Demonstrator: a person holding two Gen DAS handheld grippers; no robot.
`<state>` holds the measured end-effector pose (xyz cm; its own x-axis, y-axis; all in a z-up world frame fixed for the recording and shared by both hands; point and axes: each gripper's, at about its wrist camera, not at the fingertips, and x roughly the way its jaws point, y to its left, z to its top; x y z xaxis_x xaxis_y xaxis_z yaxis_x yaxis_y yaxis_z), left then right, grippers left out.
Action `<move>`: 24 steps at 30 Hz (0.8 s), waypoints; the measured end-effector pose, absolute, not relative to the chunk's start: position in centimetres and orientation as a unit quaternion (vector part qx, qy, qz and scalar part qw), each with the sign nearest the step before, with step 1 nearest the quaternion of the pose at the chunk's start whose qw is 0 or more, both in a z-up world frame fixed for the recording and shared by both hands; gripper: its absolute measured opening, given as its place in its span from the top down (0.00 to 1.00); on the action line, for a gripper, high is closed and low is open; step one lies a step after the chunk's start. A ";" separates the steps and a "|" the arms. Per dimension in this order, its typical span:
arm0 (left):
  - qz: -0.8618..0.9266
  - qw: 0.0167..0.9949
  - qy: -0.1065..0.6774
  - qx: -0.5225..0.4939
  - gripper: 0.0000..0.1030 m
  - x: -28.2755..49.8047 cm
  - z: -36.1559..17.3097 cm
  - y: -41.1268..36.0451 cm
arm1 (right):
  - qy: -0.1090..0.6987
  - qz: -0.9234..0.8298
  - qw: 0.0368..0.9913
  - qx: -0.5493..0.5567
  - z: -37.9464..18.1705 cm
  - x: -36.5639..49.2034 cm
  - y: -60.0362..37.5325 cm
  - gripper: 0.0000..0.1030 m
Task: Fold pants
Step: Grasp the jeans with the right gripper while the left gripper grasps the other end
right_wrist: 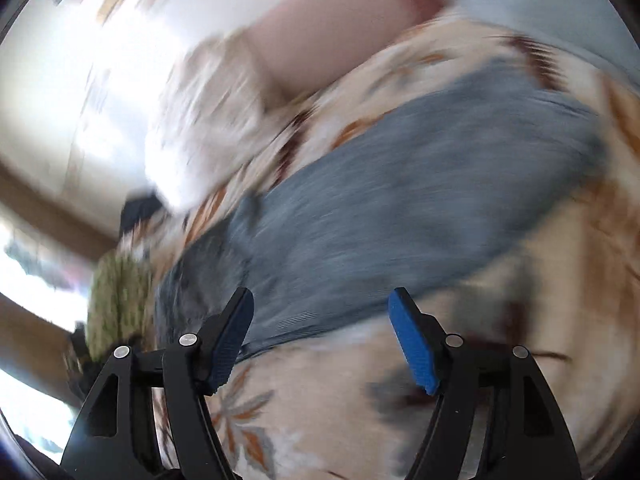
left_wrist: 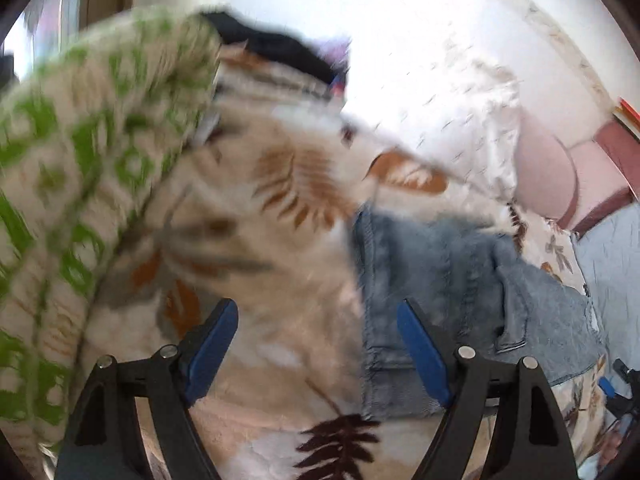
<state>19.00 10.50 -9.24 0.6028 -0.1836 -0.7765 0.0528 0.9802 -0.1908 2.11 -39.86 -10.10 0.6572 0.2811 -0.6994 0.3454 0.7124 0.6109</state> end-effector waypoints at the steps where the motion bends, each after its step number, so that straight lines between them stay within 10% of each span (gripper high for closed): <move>1: -0.072 0.900 0.426 -0.063 0.19 18.5 -8.5 9.7 | 0.402 -0.043 0.824 0.397 -10.3 0.6 -41.9 0.32; 24: -0.388 0.775 0.415 0.277 0.19 19.3 -7.6 -34.4 | 0.242 -0.168 0.689 0.663 -19.6 -1.8 -57.3 0.29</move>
